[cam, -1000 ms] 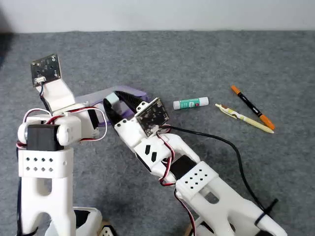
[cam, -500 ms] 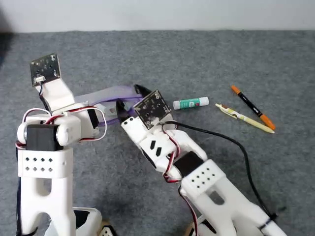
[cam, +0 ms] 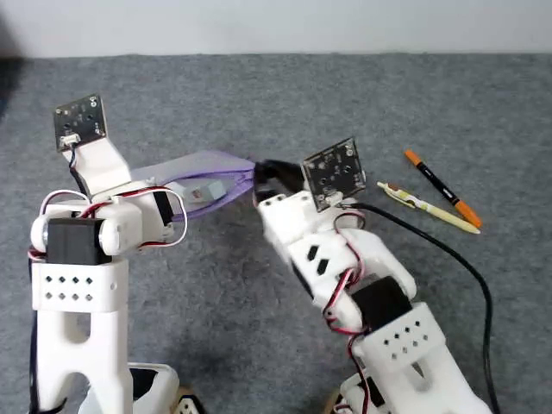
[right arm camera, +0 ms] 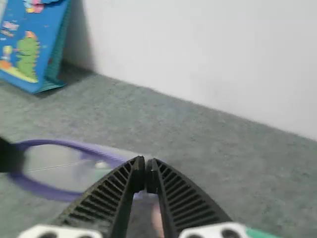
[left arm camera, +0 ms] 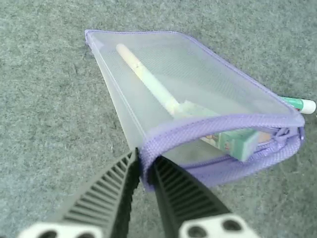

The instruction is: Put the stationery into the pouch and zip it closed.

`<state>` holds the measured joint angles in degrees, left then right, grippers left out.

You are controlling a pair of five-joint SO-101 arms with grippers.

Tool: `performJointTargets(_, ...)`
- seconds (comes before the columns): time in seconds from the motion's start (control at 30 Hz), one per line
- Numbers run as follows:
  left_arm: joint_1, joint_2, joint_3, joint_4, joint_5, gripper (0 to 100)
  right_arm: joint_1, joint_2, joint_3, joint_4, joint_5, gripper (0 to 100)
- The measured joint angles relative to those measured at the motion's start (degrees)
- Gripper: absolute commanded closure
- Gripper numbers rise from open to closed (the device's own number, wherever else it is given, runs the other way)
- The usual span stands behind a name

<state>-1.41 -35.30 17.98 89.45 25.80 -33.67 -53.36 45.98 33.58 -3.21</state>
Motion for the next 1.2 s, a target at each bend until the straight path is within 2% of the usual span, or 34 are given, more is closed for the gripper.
performJointTargets(0.17,0.0,0.0,0.0,0.0,0.0,99,-7.7,2.8,-2.3,4.0,-5.7,99.1)
performJointTargets(0.33,0.0,0.0,0.0,0.0,0.0,99,-9.2,12.3,-2.4,-2.2,-8.5,99.1)
performJointTargets(0.43,0.0,0.0,-0.4,0.1,0.0,99,-8.5,20.0,-2.4,-8.2,-8.8,99.1)
performJointTargets(0.53,0.2,0.1,-2.4,1.7,0.3,99,-4.7,27.6,-3.9,-15.6,-7.7,99.1)
performJointTargets(0.63,0.2,0.1,-4.2,3.5,0.4,99,-1.1,30.5,-7.0,-17.1,-7.1,99.1)
performJointTargets(0.97,-0.2,0.0,-5.5,4.0,0.1,99,1.9,24.4,-19.0,6.6,-7.0,99.1)
performJointTargets(1.2,-0.3,0.0,-5.5,4.2,0.1,99,12.2,22.0,-19.5,10.3,-6.0,99.0)
